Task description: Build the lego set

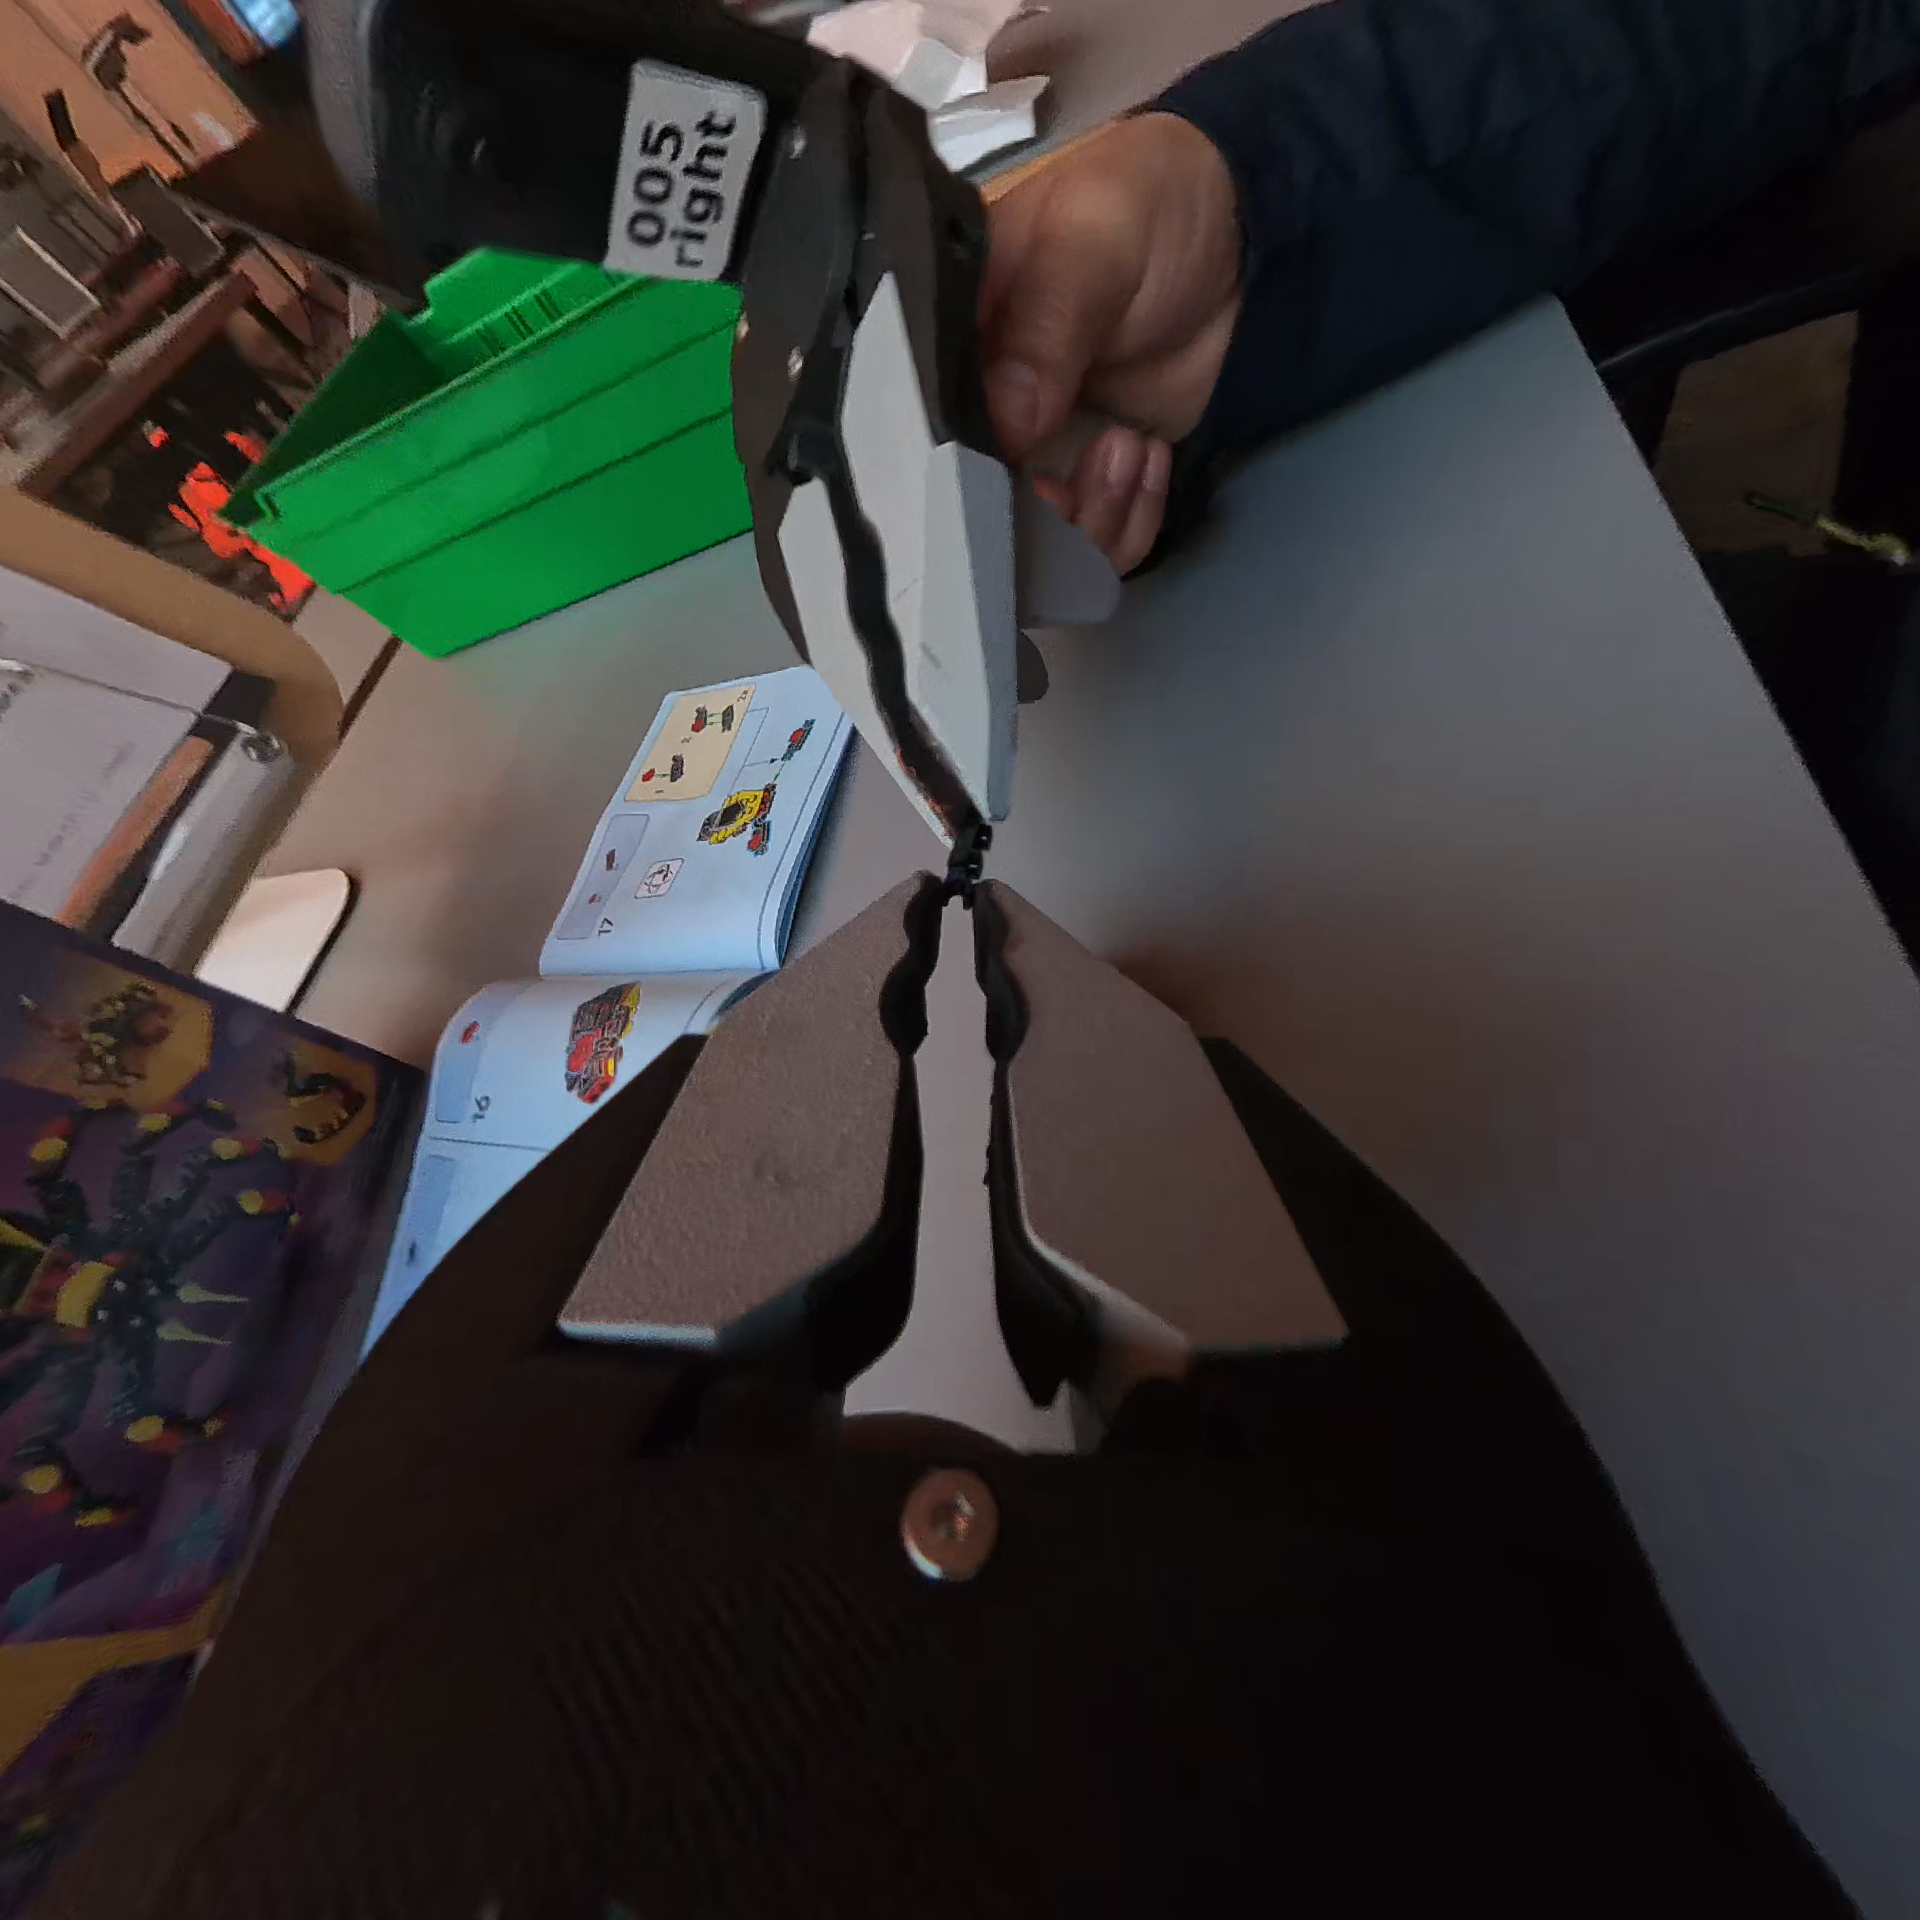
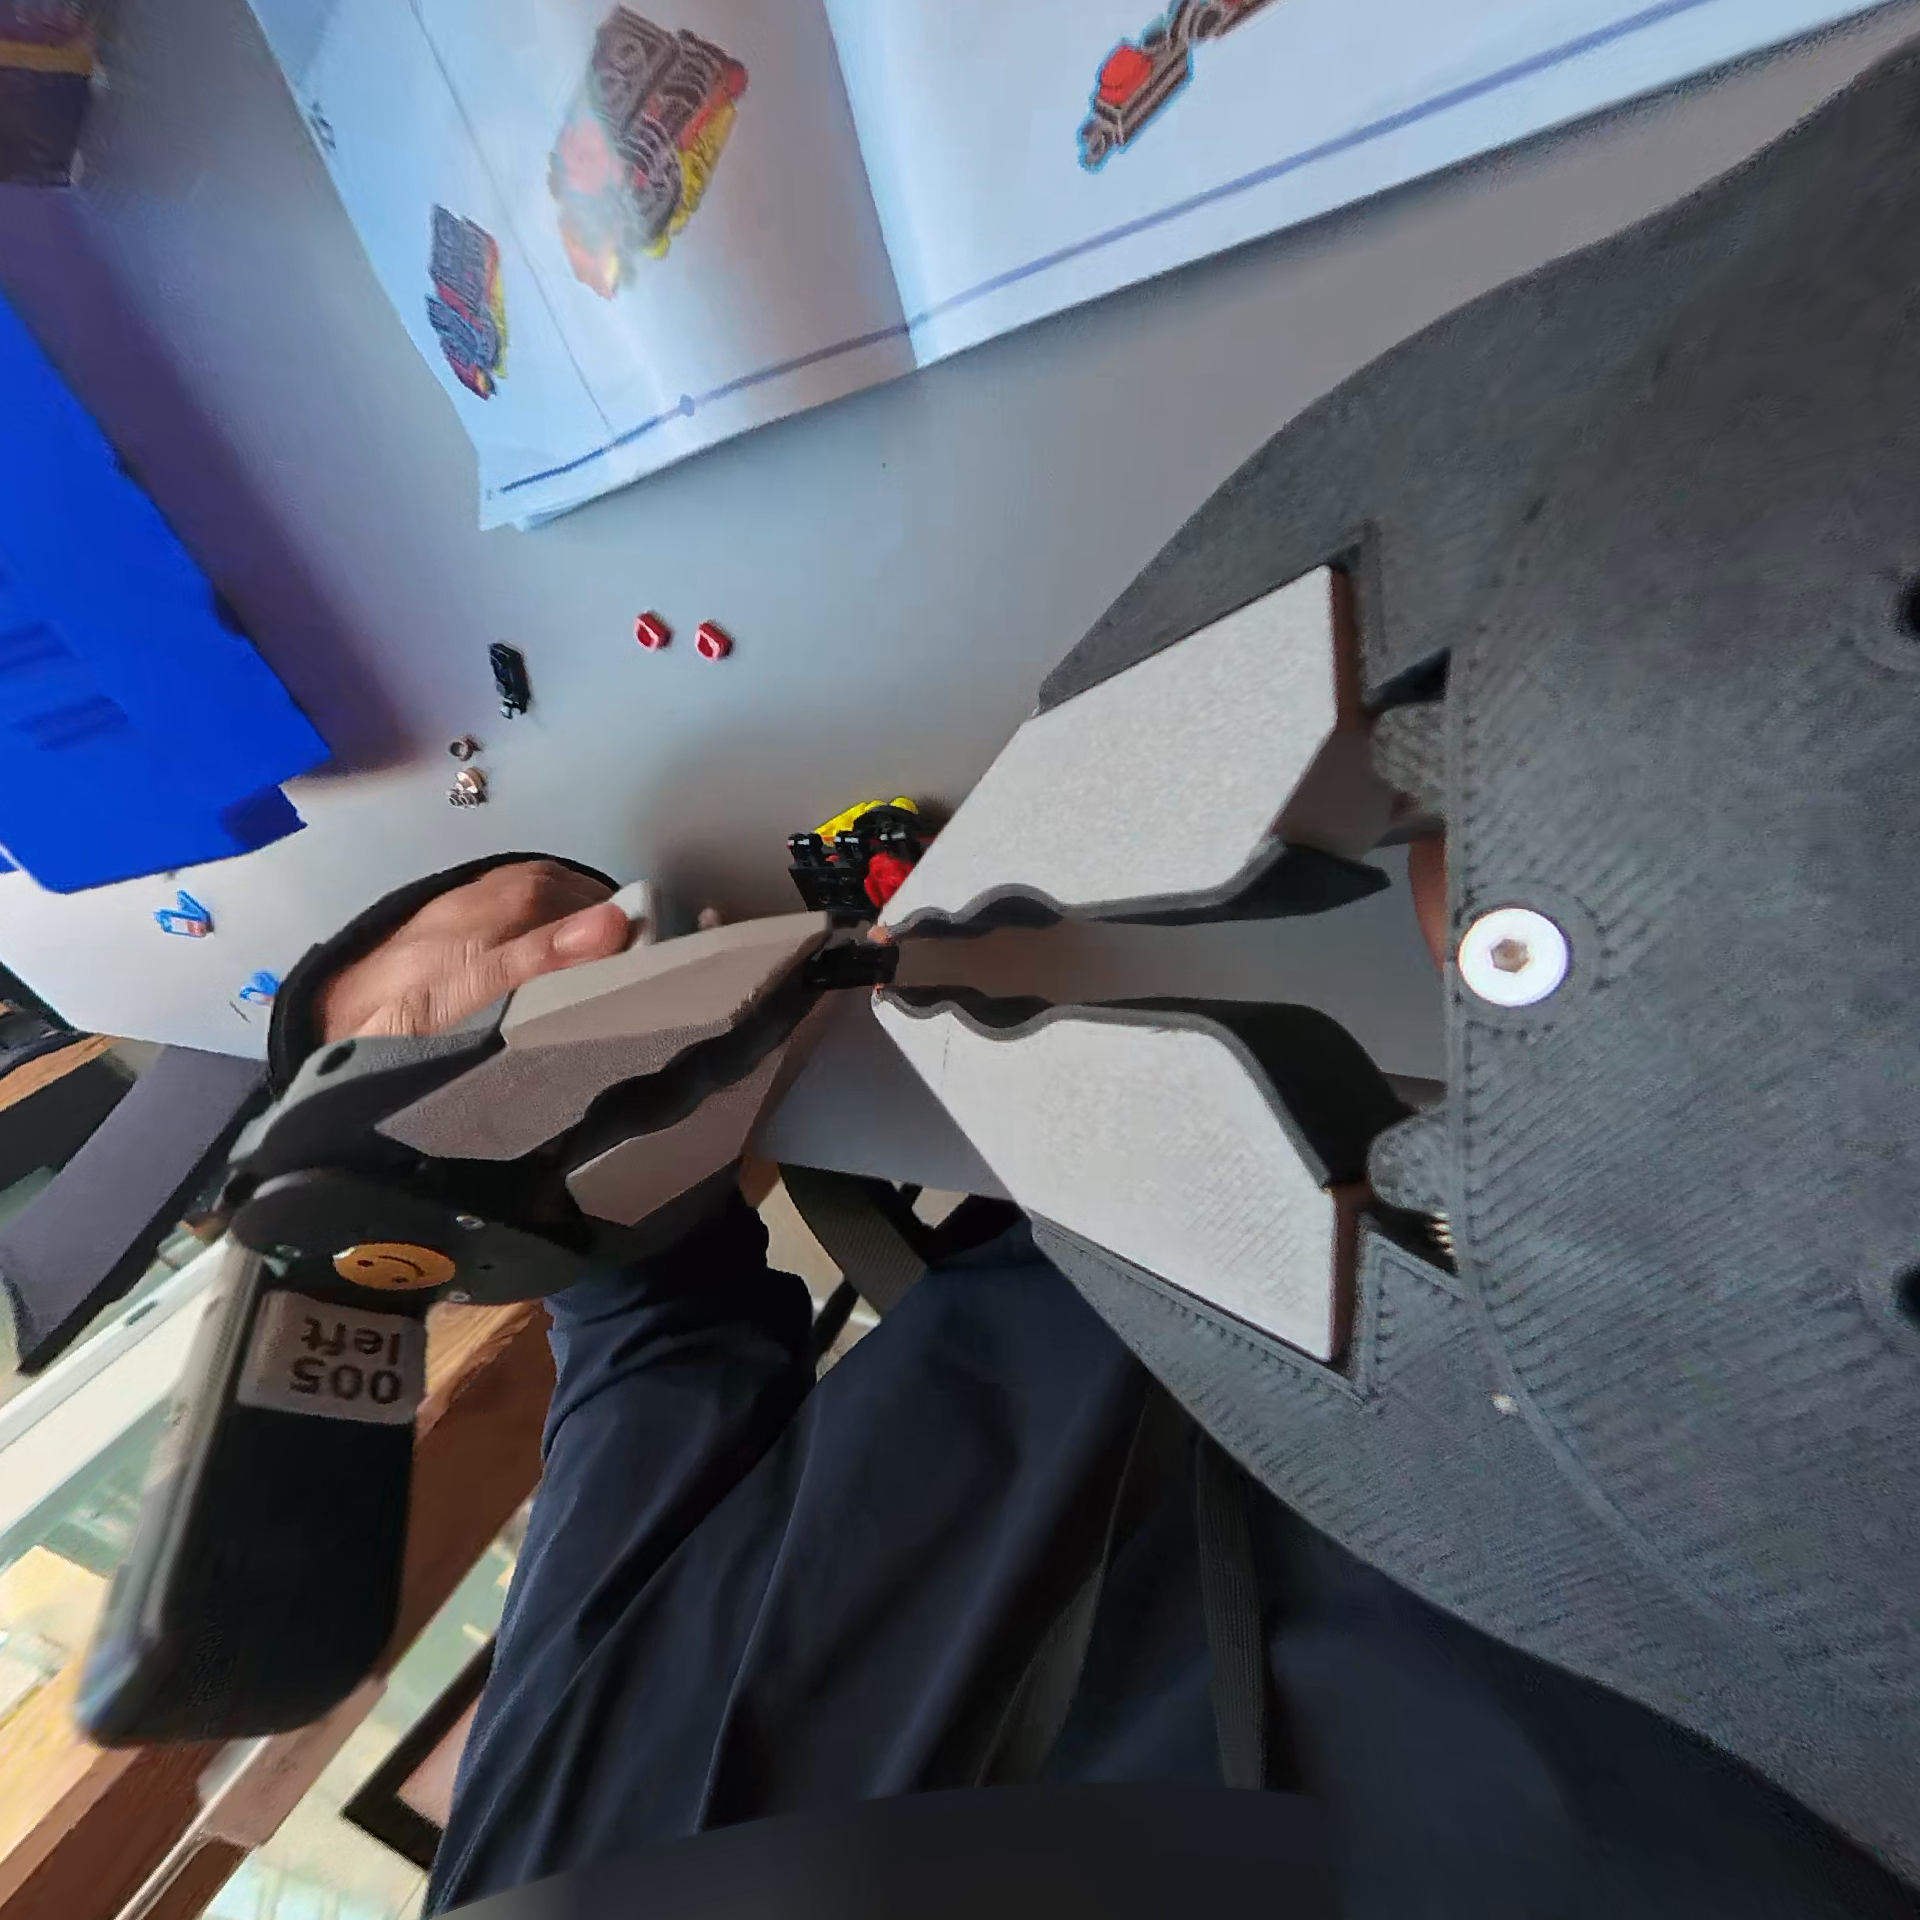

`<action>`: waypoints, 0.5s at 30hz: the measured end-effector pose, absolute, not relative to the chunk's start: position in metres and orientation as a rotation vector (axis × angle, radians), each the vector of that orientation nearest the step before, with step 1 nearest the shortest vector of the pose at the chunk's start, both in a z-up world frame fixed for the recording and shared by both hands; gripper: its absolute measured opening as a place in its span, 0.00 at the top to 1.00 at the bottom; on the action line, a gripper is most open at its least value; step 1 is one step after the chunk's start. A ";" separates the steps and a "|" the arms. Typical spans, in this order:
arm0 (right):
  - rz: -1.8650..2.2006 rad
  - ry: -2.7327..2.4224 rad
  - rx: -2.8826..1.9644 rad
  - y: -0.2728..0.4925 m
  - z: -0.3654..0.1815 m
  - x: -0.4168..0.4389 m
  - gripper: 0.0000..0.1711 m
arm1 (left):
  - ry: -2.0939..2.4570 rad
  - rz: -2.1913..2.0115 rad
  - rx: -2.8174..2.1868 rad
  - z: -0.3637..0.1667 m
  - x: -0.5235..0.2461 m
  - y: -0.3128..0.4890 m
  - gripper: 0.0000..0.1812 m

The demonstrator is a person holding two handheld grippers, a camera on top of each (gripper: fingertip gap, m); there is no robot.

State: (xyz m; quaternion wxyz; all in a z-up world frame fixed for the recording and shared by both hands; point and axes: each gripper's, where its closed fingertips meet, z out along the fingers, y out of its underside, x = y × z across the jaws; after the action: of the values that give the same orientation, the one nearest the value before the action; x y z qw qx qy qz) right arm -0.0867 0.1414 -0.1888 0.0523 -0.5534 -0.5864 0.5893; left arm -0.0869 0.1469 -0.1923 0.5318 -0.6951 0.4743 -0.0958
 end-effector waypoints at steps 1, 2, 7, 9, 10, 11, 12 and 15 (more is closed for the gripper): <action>1.754 -1.779 -1.644 0.144 -0.186 -0.087 0.97 | 1.073 -0.275 -1.694 -0.190 -0.089 0.150 0.98; 1.708 -1.774 -1.604 0.147 -0.184 -0.088 0.96 | 1.007 -0.337 -1.745 -0.189 -0.092 0.153 0.98; 1.342 -1.772 -1.394 0.163 -0.180 -0.094 0.86 | 0.621 -0.817 -1.993 -0.191 -0.103 0.158 0.98; 1.164 -1.779 -1.297 0.166 -0.180 -0.097 0.84 | 0.483 -1.011 -1.998 -0.185 -0.104 0.158 0.98; 1.081 -1.782 -1.238 0.166 -0.179 -0.098 0.84 | 0.440 -1.059 -2.003 -0.184 -0.105 0.159 0.98; 1.006 -1.788 -1.180 0.165 -0.179 -0.098 0.84 | 0.409 -1.084 -2.013 -0.185 -0.107 0.159 0.98; 0.938 -1.793 -1.129 0.163 -0.179 -0.099 0.84 | 0.399 -1.106 -2.022 -0.186 -0.106 0.159 0.98; 0.763 -1.797 -1.027 0.162 -0.181 -0.103 0.85 | 0.393 -1.210 -2.032 -0.185 -0.097 0.152 0.98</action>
State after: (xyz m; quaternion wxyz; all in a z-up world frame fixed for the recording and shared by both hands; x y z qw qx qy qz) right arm -0.1025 0.1622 -0.1811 0.4510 -0.4157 -0.7270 0.3088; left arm -0.0969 0.1521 -0.1848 0.3635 -0.7897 0.1526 -0.4700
